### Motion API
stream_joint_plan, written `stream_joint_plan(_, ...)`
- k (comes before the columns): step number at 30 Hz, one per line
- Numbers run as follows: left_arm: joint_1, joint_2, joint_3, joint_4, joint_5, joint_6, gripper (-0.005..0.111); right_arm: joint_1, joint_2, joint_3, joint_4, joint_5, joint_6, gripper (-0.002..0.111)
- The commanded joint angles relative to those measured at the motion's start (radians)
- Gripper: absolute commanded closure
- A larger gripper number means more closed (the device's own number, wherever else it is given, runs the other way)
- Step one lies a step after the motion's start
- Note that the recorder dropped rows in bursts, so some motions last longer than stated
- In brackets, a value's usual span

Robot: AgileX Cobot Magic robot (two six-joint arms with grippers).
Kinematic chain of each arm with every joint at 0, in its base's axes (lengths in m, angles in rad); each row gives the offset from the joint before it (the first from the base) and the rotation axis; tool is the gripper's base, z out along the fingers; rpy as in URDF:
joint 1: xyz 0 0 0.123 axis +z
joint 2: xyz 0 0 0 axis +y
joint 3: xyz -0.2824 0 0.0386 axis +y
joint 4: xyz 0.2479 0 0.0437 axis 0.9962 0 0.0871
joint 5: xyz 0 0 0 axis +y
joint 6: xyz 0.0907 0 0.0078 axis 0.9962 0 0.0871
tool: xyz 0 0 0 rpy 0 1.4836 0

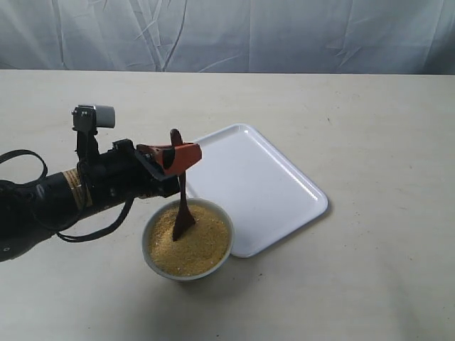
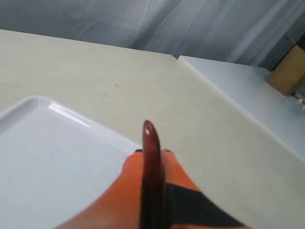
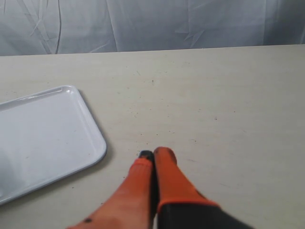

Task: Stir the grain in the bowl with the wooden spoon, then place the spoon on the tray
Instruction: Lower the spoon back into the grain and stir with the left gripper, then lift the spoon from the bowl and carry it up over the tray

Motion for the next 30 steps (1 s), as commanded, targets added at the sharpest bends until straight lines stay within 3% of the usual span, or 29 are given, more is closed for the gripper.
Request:
stream_joint_plan(1, -0.005, 0.006, -0.002, 0.049, -0.025, -0.062, 0.107, -0.005, -0.006, 0.005, 0.002, -0.014, 0.0, 0.108)
stream_joint_plan(10, -0.005, -0.036, -0.002, -0.023, -0.048, -0.104, 0.107, -0.005, -0.006, 0.005, 0.002, -0.014, 0.0, 0.108)
stream_joint_plan(21, -0.005, -0.129, -0.002, -0.079, -0.043, -0.032, 0.107, -0.005, -0.006, 0.005, 0.002, -0.014, 0.0, 0.108)
stream_joint_plan(25, -0.005, -0.166, -0.002, -0.071, 0.098, -0.011, 0.107, -0.005, -0.006, 0.005, 0.002, -0.014, 0.0, 0.108)
stream_joint_plan(30, -0.005, -0.19, -0.014, -0.056, 0.158, -0.011, 0.107, -0.005, -0.006, 0.005, 0.002, -0.014, 0.0, 0.108)
